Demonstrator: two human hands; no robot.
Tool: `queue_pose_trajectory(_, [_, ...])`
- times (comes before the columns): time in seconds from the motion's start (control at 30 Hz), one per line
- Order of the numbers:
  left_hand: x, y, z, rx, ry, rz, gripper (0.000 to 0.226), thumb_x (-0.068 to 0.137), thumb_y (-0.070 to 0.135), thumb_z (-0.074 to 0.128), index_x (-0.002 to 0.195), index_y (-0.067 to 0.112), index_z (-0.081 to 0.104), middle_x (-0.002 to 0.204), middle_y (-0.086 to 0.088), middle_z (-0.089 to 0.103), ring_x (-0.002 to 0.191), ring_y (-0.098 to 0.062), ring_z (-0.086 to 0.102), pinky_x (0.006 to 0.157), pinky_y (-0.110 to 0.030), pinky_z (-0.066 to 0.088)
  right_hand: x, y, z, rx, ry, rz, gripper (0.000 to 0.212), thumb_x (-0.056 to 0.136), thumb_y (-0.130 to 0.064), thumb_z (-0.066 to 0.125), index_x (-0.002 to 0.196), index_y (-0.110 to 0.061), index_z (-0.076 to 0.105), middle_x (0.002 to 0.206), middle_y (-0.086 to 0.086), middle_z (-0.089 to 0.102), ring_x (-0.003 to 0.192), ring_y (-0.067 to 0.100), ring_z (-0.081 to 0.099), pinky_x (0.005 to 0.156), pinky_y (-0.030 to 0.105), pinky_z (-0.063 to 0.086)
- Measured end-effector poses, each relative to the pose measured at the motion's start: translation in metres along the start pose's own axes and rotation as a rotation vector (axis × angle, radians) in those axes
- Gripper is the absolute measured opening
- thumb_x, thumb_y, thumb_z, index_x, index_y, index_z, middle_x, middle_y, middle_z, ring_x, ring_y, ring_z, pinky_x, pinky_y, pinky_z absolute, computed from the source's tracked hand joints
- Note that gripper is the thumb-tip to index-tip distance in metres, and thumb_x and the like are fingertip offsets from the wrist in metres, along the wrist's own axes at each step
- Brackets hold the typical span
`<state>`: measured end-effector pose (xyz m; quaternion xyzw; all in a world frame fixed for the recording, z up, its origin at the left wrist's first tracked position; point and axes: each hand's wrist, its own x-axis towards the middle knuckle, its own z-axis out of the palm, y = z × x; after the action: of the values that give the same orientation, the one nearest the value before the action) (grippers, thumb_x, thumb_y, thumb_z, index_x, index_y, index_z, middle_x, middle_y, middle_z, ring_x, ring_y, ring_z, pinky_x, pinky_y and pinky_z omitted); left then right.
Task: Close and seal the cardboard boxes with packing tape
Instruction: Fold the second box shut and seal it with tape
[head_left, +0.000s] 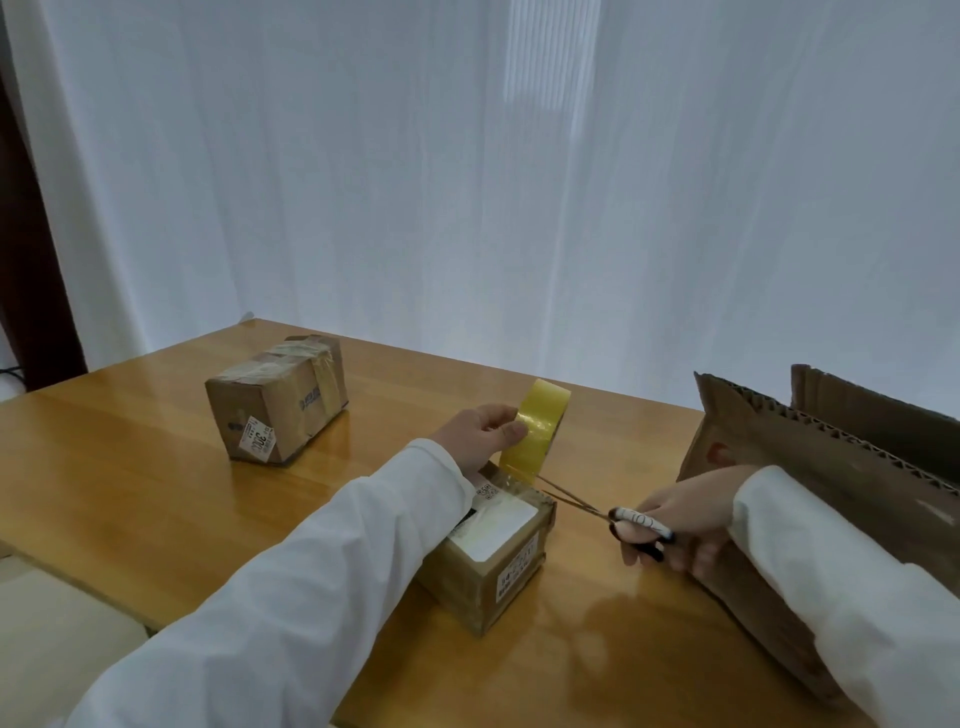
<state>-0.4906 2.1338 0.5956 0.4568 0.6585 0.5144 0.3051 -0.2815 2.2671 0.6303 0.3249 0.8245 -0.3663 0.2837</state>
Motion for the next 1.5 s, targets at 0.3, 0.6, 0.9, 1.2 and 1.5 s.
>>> queue_pose_trajectory(0.3, [-0.001, -0.006, 0.001, -0.024, 0.013, 0.069, 0.014, 0.095, 0.020, 0.054, 0.107, 0.025, 0.060, 0.107, -0.005, 0.064, 0.101, -0.021, 0.060, 0.096, -0.035, 0.047, 0.025, -0.006, 0.000, 0.108, 0.077, -0.122, 0.059, 0.064, -0.070, 0.065, 0.094, -0.020, 0.071, 0.082, -0.004, 0.056, 0.067, 0.009, 0.049, 0.064, 0.020, 0.048])
queue_pose_trajectory(0.6, [-0.005, -0.008, 0.003, -0.068, 0.072, 0.118, 0.011, 0.090, 0.030, 0.062, 0.099, 0.034, 0.065, 0.109, -0.007, 0.064, 0.099, -0.019, 0.061, 0.095, -0.032, 0.045, 0.039, -0.006, 0.007, 0.179, 0.309, -0.205, 0.037, 0.076, -0.052, 0.071, 0.081, -0.016, 0.076, 0.069, -0.003, 0.062, 0.061, 0.014, 0.048, 0.063, 0.020, 0.044])
queue_pose_trajectory(0.9, [-0.004, -0.007, 0.005, -0.038, 0.134, 0.158, 0.017, 0.094, 0.021, 0.056, 0.110, 0.027, 0.060, 0.113, -0.005, 0.061, 0.106, -0.020, 0.057, 0.100, -0.034, 0.040, 0.042, -0.008, 0.015, 0.141, 0.368, -0.246, 0.029, 0.084, -0.038, 0.068, 0.085, -0.010, 0.069, 0.070, -0.001, 0.059, 0.056, 0.009, 0.051, 0.062, 0.019, 0.053])
queue_pose_trajectory(1.2, [-0.008, -0.003, 0.001, -0.013, 0.327, 0.239, 0.019, 0.097, 0.019, 0.050, 0.113, 0.029, 0.057, 0.109, 0.005, 0.049, 0.092, -0.006, 0.048, 0.080, -0.015, 0.034, 0.044, -0.007, 0.009, 0.143, 0.243, 0.144, 0.089, 0.061, -0.073, 0.063, 0.124, -0.012, 0.050, 0.113, 0.007, 0.059, 0.090, 0.016, 0.064, 0.086, 0.031, 0.057])
queue_pose_trajectory(1.5, [-0.008, -0.001, 0.005, -0.001, 0.347, 0.257, 0.028, 0.096, 0.021, 0.053, 0.122, 0.021, 0.061, 0.099, 0.012, 0.049, 0.098, -0.018, 0.051, 0.095, -0.044, 0.045, 0.049, -0.029, 0.011, 0.098, 0.798, -0.195, 0.034, 0.096, -0.034, 0.051, 0.120, -0.014, 0.063, 0.115, 0.003, 0.065, 0.101, 0.018, 0.059, 0.087, 0.028, 0.044])
